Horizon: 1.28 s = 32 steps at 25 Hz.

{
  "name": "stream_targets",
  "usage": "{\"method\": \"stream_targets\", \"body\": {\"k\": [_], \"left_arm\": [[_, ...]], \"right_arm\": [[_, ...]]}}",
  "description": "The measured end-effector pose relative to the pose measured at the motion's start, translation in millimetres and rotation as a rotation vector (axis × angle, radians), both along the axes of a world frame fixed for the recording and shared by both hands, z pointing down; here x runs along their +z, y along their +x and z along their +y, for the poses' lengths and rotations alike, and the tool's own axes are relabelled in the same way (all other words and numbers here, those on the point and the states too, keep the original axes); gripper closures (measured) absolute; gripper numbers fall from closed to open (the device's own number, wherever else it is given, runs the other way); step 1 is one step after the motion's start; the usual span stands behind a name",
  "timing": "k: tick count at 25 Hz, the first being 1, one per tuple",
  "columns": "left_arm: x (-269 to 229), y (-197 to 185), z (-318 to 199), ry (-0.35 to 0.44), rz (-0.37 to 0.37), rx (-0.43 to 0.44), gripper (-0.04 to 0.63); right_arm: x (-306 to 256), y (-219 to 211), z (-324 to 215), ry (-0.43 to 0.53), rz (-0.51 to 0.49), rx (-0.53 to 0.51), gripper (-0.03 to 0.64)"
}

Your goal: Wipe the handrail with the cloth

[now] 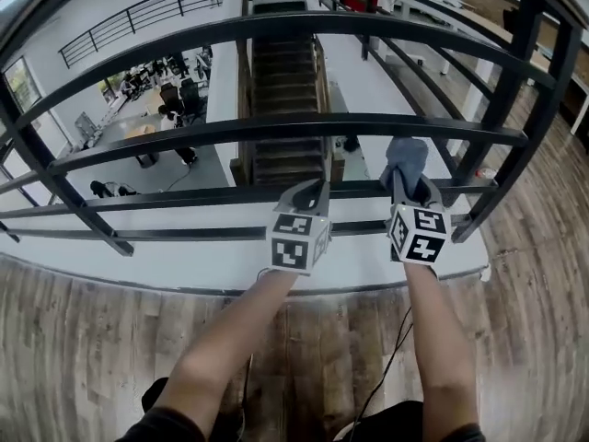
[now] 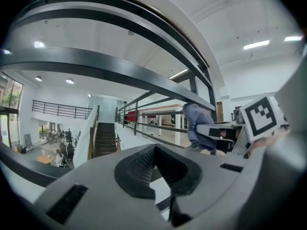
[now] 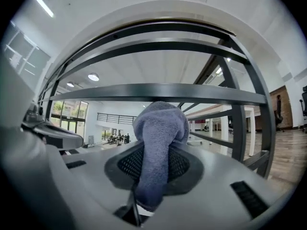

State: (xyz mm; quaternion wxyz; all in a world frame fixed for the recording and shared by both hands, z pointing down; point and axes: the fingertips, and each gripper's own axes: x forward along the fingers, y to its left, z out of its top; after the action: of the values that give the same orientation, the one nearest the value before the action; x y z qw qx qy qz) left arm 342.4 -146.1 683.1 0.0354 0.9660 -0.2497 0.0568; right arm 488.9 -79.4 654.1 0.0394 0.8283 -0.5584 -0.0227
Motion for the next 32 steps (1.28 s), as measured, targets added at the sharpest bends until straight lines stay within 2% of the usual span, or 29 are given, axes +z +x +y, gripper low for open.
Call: {"method": "stream_targets", "body": {"k": [4,9,12,15,19,26,30,32], "left_arm": [[-2.2,-97.7,-50.1,0.021,-0.016,-0.091,0.594],[-19.0,-236.3,-110.1,0.023,0.019,-0.227,0.594],[-19.2,-297.5,-135.9,0.011,0.025,-0.29,0.594],[-14.0,-358.9,-156.8,0.033,0.044,-0.343,0.594],[-13.0,-437.2,-190.8,0.047,0.038,-0.46,0.594],[41.9,-589.2,-250.5,0.019,0.037,-0.601,0.592],[78.3,-659.8,-273.5,-0.049,-0.012,-0.674,0.594],[88.6,-689.4,-282.0,-0.059,-0.031,-0.707,0.594]], "right_arm": [[7.7,-101.7,-50.4,-0.001,-0.013,-0.097,0.529],[7.9,-246.8,-113.5,-0.005,-0.029,-0.224,0.529],[14.8,-318.0,-152.1,-0.03,-0.003,-0.294,0.529],[19.6,-384.1,-182.2,-0.033,0.017,-0.353,0.529],[13.7,-460.2,-215.5,-0.032,0.031,-0.454,0.529],[89.8,-625.1,-275.4,-0.097,0.021,-0.627,0.529],[125.2,-707.0,-296.7,-0.164,0.012,-0.71,0.529],[144.2,-737.2,-309.7,-0.212,-0.005,-0.732,0.529]]}}
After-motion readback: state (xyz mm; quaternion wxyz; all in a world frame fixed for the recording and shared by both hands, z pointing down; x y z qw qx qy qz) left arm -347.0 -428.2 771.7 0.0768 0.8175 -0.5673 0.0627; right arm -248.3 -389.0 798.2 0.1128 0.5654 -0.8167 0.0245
